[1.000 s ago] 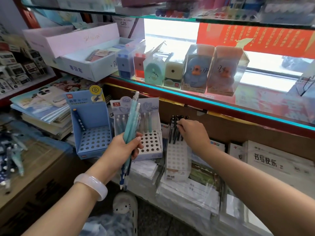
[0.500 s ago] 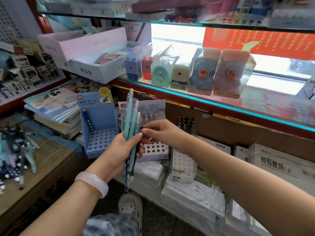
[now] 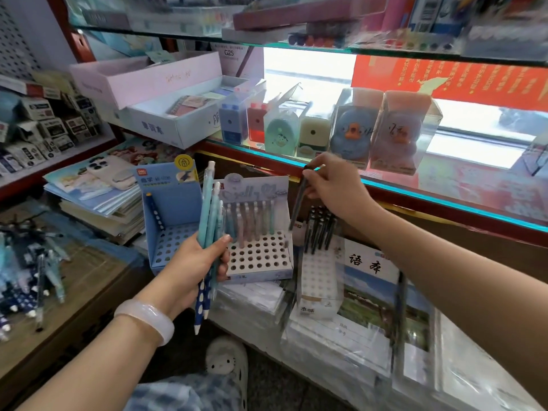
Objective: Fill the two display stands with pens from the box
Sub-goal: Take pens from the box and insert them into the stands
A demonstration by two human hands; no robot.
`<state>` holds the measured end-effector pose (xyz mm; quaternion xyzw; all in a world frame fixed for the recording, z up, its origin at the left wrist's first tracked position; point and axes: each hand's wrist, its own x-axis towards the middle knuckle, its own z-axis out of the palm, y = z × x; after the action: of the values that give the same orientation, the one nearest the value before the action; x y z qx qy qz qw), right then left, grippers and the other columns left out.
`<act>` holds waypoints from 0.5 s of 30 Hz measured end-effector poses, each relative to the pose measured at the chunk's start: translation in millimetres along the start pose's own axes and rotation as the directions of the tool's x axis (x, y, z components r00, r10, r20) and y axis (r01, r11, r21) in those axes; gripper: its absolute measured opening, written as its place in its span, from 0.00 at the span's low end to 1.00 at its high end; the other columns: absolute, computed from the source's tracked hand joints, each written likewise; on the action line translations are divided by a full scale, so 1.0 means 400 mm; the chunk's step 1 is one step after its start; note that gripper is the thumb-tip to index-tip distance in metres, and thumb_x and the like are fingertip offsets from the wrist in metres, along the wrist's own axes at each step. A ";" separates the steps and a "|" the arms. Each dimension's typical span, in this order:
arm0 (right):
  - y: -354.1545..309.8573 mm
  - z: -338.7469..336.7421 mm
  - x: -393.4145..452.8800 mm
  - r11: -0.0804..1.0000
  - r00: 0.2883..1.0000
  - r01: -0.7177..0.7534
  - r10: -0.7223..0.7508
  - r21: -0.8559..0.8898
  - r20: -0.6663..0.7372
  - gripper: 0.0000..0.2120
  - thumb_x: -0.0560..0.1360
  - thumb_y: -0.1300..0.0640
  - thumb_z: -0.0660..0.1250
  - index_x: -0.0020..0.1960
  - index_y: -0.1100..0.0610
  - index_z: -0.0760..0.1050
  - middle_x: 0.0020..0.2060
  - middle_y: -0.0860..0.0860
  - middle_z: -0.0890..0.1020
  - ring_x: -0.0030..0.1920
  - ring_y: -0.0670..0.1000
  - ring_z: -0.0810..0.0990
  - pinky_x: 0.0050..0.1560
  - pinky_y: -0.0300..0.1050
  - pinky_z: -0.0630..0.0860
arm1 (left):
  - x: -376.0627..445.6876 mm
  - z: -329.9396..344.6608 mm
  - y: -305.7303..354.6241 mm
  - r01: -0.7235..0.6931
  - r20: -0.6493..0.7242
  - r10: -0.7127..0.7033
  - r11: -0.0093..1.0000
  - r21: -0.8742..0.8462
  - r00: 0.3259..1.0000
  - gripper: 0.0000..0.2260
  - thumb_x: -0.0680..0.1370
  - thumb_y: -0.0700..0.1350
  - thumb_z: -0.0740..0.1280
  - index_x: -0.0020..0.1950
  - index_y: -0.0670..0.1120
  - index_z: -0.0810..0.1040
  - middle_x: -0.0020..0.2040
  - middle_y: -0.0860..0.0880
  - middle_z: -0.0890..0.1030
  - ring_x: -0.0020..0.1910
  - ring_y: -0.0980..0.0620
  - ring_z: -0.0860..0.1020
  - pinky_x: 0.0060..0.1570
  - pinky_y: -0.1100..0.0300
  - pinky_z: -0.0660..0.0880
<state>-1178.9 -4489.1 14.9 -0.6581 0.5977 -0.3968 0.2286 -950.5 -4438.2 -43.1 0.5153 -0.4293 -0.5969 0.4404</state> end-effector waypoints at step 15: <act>0.175 0.031 -0.067 0.904 0.995 -0.096 0.070 -0.416 -0.078 0.10 0.80 0.56 0.60 0.58 0.60 0.67 0.46 0.58 0.81 0.43 0.57 0.81 0.42 0.56 0.80 | -0.009 0.010 -0.009 0.027 0.037 -0.026 0.999 -0.028 0.999 0.05 0.78 0.42 0.61 0.46 0.41 0.69 0.26 0.50 0.69 0.20 0.57 0.65 0.18 0.67 0.64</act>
<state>-1210.8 -4477.9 -53.3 -0.6535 0.7030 -0.2689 0.0802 -954.5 -4433.4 -45.2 0.5036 -0.4217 -0.6180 0.4320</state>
